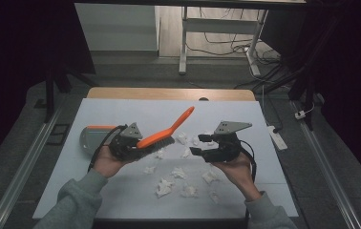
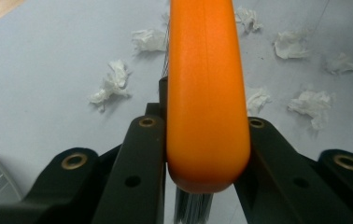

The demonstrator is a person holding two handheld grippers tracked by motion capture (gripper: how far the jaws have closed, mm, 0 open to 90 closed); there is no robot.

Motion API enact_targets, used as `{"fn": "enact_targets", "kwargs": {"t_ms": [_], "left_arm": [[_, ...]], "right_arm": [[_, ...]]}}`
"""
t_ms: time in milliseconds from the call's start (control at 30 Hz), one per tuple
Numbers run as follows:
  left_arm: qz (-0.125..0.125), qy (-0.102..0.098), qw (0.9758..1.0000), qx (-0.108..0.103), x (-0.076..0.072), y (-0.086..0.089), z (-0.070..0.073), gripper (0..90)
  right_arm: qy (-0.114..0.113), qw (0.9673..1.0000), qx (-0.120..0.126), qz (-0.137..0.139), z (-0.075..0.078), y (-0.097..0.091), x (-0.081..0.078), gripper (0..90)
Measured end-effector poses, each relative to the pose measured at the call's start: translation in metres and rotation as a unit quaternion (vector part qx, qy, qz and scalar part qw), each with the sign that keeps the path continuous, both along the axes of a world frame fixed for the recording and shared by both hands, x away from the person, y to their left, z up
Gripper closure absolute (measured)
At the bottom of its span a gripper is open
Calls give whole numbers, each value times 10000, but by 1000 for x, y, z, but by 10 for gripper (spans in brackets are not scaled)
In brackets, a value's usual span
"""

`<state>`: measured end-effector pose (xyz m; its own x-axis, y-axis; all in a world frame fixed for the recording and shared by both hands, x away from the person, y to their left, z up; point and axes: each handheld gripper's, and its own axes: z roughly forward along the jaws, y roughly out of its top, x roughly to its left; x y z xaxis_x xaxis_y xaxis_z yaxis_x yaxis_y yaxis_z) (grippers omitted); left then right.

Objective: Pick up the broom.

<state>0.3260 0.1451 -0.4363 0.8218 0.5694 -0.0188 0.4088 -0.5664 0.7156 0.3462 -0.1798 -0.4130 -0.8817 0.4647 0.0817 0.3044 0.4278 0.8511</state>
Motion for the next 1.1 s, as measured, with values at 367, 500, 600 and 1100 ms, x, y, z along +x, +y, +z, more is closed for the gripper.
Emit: {"fn": "enact_targets", "kwargs": {"t_ms": [367, 500, 600, 1100], "left_arm": [[-363, 60, 9969, 700, 11, -21, 16, 785], [-504, 140, 9939, 967, 14, -30, 20, 784], [-612, 232, 9906, 1202, 15, -38, 20, 785], [-1295, 557, 9764, 1633, 11, -76, 7, 784]], "right_arm": [[-65, 9998, -142, 113, 3, 2, 0, 395], [-149, 9992, -299, 213, 7, 7, -1, 389], [-238, 9984, -415, 301, 7, 12, -3, 388], [-197, 9876, -1267, 901, -2, 33, 7, 358]]}}
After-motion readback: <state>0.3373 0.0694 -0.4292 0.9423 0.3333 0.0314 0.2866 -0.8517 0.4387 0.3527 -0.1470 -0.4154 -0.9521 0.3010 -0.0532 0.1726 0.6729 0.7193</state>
